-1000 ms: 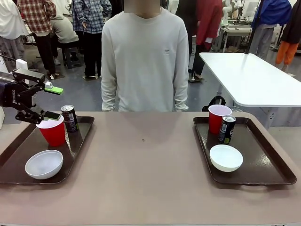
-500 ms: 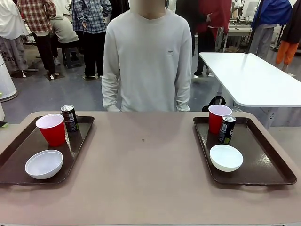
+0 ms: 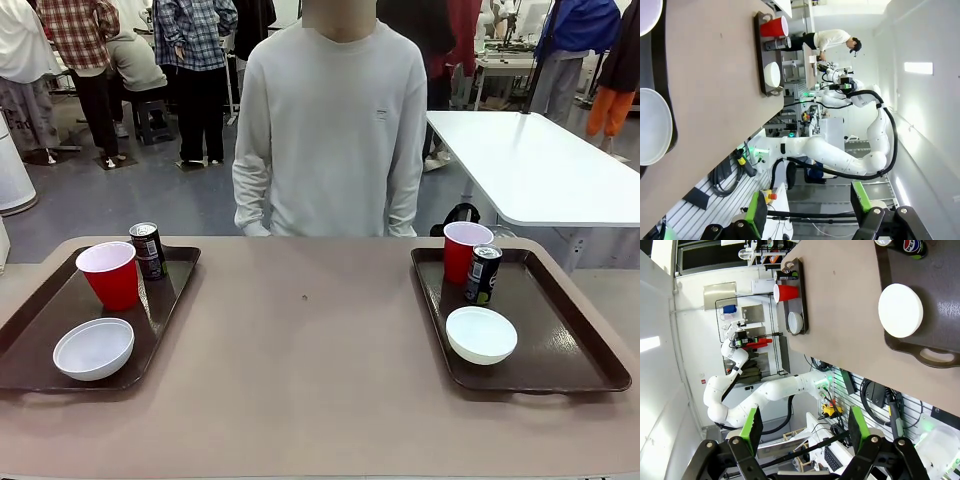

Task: Prepare tableware on both trays.
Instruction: Pick up a Picnic Bowl from the table and place it on a Handle tray.

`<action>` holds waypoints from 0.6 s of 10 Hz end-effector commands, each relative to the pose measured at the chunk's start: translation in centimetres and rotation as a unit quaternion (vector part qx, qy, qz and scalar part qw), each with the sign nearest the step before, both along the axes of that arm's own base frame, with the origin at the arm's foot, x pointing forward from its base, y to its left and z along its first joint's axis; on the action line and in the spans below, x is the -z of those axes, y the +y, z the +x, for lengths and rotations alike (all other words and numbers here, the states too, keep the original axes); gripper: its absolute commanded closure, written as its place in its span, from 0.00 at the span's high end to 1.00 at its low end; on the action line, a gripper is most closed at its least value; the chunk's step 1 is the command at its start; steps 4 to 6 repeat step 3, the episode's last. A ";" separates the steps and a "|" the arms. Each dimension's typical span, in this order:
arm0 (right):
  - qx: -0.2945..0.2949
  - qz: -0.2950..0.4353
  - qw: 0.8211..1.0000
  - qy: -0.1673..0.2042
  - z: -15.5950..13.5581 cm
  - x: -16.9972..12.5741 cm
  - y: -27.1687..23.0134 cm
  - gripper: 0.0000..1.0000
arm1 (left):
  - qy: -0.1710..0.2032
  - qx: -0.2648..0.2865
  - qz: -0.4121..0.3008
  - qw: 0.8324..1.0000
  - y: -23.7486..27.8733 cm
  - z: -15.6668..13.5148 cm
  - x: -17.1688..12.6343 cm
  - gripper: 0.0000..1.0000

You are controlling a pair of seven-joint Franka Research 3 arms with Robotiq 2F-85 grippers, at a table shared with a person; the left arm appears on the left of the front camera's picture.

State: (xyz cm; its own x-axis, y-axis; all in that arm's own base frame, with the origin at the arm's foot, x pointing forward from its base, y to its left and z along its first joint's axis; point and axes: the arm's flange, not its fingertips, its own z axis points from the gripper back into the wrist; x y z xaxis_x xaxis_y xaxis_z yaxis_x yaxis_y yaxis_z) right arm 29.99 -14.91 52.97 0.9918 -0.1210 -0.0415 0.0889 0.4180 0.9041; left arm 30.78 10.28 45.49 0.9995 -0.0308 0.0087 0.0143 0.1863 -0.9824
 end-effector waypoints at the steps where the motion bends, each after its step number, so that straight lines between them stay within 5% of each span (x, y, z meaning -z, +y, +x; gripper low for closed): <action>1: 0.000 0.011 1.000 -0.003 0.0 -0.1 0.2 0.90 | 0.009 -0.015 -0.006 1.000 -0.5 -0.4 -0.5 0.89; 6: 0.000 0.011 1.000 -0.003 0.0 -0.1 0.2 0.90 | 0.009 -0.015 -0.006 1.000 -0.5 -0.4 -0.5 0.89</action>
